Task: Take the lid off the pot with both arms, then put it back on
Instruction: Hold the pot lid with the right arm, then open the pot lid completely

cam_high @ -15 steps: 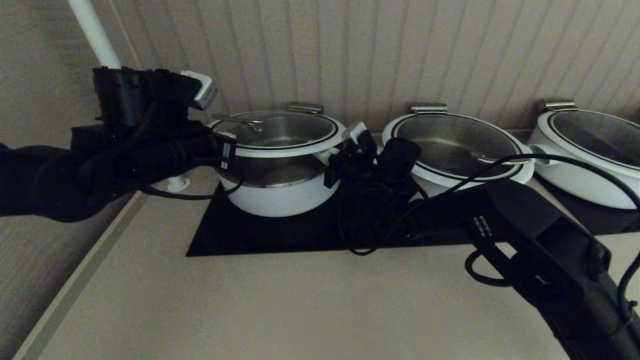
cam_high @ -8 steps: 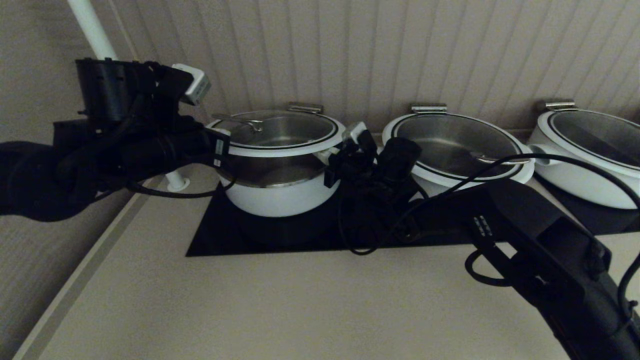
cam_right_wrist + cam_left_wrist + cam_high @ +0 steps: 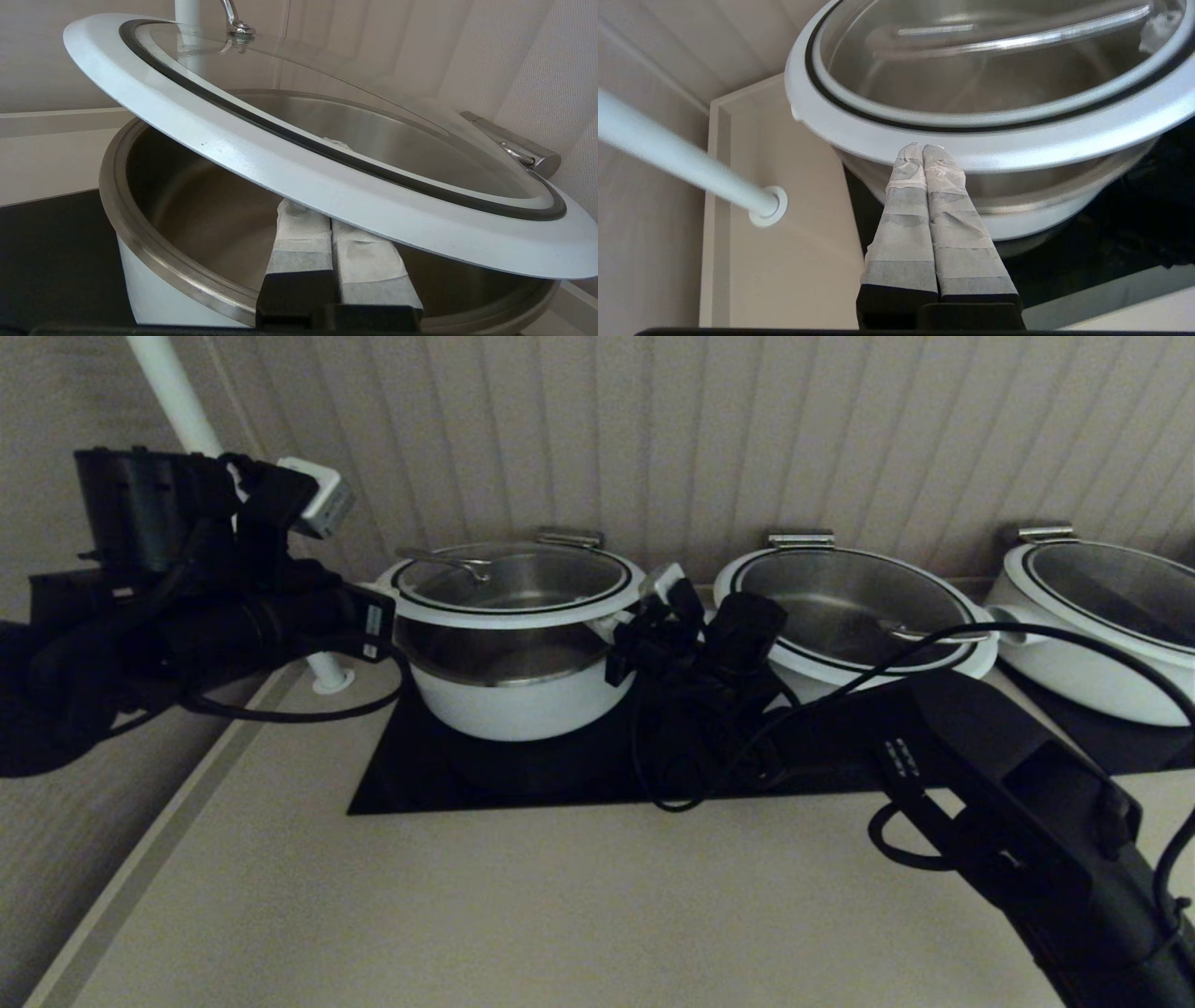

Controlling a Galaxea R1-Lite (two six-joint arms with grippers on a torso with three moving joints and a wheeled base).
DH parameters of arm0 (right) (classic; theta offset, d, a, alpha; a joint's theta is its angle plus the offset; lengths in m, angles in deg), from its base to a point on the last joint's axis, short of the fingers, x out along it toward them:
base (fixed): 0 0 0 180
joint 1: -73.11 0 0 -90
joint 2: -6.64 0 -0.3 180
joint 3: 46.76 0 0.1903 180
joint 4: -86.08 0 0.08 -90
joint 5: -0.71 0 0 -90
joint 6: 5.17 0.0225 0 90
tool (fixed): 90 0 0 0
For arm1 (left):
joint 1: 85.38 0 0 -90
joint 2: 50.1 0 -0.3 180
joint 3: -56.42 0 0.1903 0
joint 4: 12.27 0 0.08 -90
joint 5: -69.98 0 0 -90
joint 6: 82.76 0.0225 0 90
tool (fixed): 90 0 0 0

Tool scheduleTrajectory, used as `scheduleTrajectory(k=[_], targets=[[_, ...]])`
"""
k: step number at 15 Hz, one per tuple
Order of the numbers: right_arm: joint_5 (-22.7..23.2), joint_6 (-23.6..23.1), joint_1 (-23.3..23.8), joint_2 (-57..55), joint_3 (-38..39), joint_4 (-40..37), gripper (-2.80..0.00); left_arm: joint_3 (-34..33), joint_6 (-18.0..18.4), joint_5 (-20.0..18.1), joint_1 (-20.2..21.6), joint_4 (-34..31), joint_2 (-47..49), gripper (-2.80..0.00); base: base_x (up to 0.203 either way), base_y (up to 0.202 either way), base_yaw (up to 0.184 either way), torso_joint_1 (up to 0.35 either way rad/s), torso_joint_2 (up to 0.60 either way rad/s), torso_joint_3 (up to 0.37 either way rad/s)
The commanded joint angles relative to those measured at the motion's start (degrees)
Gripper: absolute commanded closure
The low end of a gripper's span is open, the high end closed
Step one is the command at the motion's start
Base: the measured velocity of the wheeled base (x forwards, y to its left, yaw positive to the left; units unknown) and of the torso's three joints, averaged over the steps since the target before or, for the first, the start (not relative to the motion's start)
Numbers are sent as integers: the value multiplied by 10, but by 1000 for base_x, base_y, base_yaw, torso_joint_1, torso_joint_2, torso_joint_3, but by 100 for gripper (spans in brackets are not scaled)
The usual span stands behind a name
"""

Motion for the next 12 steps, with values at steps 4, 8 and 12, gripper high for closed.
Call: scheduleTrajectory(k=[4,8,12], targets=[[2,-1,1,1,0,1,0,-31,0,1,1,1,-32,0,0,0,0,0,0,0],[2,-1,1,1,0,0,0,-36,0,1,1,1,-44,0,0,0,0,0,0,0],[2,-1,2,1,0,-1,0,-44,0,1,1,0,-59,0,0,0,0,0,0,0]])
